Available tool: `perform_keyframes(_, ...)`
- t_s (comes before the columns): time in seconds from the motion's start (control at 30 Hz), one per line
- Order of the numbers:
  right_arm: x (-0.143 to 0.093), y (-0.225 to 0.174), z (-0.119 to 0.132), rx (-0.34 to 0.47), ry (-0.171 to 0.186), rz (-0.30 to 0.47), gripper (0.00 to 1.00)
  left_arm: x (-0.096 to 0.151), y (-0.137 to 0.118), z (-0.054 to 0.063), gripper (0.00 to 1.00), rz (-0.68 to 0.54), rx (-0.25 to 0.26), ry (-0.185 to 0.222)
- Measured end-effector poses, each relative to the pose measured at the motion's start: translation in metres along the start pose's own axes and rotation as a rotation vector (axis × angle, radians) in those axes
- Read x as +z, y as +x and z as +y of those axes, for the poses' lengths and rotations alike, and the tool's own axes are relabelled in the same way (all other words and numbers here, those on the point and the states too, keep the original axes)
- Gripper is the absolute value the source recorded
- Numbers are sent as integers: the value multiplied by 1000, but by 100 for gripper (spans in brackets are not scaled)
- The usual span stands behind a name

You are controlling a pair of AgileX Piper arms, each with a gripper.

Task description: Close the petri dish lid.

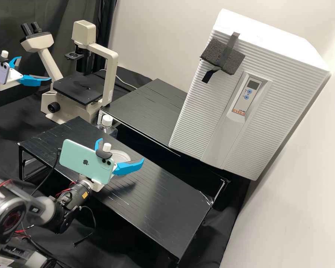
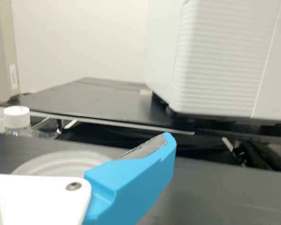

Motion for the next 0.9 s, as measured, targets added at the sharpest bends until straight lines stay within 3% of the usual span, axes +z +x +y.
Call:
perform_keyframes(0.2,-10,-8,10,65,40,31,100,0,0,0,100,0,0,0)
perform_keyframes(0.37,-11,-11,16,52,85,87,100,0,0,0,100,0,0,0)
perform_keyframes(0.9,-7,-9,15,19,93,120,100,0,0,0,100,0,0,0)
